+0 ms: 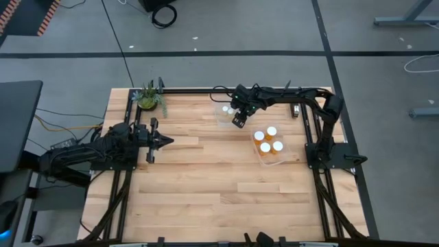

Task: Pick and place medicine bottles into bin by pill shape (circle, oval)
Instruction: Put the small orange pill bottle into the top transparent bin, then return to Home Position

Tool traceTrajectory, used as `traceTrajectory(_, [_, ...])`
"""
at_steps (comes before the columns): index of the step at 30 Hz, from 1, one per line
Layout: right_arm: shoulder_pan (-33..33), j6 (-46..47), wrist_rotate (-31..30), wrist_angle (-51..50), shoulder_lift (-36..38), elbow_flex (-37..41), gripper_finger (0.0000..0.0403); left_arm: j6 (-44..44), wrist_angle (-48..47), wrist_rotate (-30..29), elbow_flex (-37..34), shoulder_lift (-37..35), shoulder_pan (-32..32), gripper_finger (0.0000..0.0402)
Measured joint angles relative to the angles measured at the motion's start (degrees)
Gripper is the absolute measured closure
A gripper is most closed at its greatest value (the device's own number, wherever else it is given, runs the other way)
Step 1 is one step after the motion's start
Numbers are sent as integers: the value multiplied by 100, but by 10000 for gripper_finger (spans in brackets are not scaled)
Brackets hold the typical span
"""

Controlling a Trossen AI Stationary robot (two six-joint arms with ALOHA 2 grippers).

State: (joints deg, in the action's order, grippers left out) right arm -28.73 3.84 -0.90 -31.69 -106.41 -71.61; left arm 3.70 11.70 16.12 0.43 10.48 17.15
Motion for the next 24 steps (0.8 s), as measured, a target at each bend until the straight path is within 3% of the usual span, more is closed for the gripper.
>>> traceTrajectory(11, [3,73,-12,-269,789,-4,168,2,2,-2,0,0,2,391])
traceTrajectory(24, [365,117,32,-512,2280,-7,168,-63,35,-46,-2,0,4,375])
